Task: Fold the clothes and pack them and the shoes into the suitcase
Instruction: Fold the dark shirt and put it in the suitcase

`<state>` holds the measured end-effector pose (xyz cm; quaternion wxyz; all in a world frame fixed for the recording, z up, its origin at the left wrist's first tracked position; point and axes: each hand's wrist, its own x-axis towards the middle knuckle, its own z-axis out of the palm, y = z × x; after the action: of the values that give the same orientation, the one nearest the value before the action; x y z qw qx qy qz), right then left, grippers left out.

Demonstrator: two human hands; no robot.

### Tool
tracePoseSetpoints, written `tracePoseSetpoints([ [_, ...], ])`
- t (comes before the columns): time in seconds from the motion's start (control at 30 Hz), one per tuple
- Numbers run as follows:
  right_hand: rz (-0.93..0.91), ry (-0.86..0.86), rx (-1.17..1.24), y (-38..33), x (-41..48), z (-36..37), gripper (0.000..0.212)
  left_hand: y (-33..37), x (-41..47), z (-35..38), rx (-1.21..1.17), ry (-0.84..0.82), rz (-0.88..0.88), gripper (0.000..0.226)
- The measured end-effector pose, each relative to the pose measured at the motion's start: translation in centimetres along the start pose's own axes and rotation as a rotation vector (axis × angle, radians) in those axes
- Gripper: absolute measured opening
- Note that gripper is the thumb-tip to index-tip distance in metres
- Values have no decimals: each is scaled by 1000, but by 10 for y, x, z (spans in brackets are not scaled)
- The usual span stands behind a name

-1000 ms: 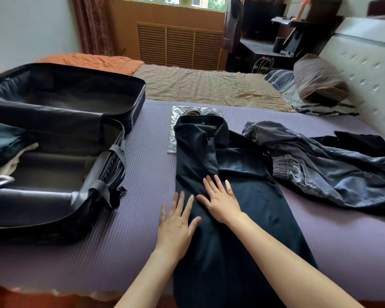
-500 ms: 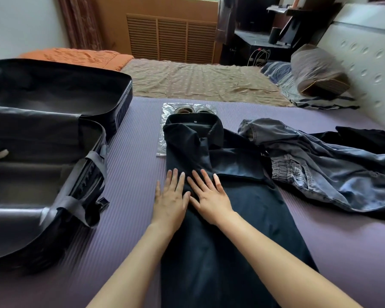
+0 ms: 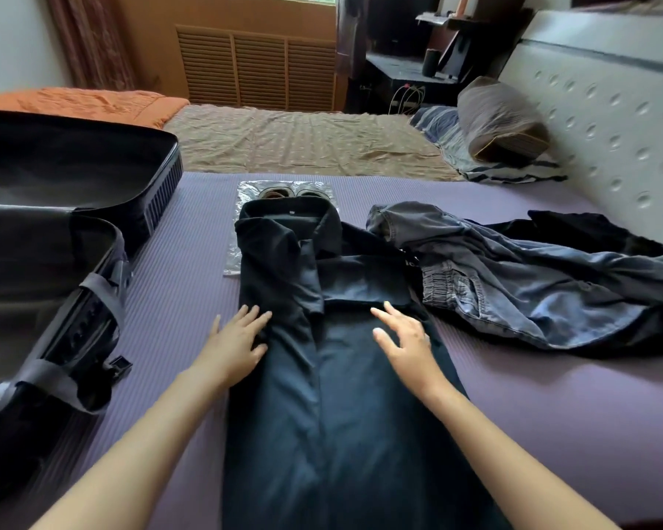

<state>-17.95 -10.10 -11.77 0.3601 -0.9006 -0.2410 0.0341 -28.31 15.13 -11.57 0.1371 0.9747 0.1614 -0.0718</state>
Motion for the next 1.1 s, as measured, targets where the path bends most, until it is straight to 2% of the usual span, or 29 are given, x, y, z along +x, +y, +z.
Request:
tracePoseSetpoints([
  [0.07, 93, 59, 34, 26, -10, -24, 36, 11, -3, -4, -69, 131, -12, 55],
  [0.17, 135, 120, 90, 46, -17, -57, 27, 49, -14, -1, -268, 286, 41, 48],
  [0.3, 164, 98, 182, 45, -8, -93, 23, 130, -35, 19, -526, 283, 104, 36],
  [0.4, 300, 34, 317, 49, 5, -111, 21, 191, -45, 38, -601, 239, 75, 34],
  [0.53, 453, -91, 384, 58, 9, -123, 25, 250, -45, 55, -572, 189, -14, 54],
  [0.63, 539, -196, 519, 64, 0, -121, 21, 271, -39, 71, -398, 161, -67, 72],
  [0.7, 565, -226, 607, 67, -5, -117, 19, 276, -35, 79, -312, 173, -104, 73],
  [0.87, 520, -250, 700, 71, -8, -111, 18, 277, -29, 79, -365, 196, -156, 36],
  [0.97, 467, -267, 689, 71, -8, -104, 18, 271, -30, 72, -421, 187, -159, 24],
  [1.1, 465, -137, 706, 65, 11, -95, 18, 255, -38, 55, -729, 228, -184, 14],
])
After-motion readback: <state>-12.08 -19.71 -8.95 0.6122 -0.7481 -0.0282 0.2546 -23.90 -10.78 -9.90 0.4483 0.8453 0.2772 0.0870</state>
